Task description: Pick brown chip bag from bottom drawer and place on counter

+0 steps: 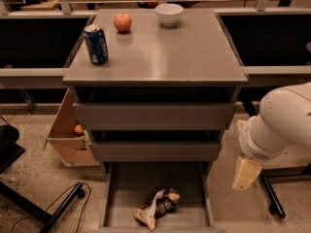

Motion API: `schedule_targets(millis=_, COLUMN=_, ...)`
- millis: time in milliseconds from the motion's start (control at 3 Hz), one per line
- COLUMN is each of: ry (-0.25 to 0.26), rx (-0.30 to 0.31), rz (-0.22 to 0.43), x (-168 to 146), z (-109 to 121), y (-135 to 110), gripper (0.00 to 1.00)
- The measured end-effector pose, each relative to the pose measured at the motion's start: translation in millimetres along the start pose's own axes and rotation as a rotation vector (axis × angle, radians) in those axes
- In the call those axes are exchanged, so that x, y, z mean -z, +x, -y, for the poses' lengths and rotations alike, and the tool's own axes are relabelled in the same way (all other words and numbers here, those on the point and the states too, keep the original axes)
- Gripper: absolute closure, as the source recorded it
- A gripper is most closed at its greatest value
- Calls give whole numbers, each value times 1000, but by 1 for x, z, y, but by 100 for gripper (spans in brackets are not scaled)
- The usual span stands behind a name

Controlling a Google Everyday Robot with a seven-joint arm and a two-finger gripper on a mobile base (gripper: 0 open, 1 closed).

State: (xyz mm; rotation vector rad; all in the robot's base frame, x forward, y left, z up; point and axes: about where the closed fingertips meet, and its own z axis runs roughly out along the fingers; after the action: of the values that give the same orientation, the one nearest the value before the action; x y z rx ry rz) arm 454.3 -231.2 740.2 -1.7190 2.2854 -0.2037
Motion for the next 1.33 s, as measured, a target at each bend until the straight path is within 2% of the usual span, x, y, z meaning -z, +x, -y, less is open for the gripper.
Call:
schedule_targets(millis=333, ry=-20, rx=65, rz=42, x=-26, z=-17, y=-19, gripper=0)
schedule_targets(millis=667, ry=-33, rx=132, rz=78, x=-86, z=-49, y=-37, gripper=0)
schedule_targets(millis=1000, ry=-23, rx=183, rz=84, x=-145, z=-71, y=-51, gripper=0)
schedule_targets(millis=1333, ry=12, rx=248, rz=57, x=-192, z=-70, y=-57, gripper=0)
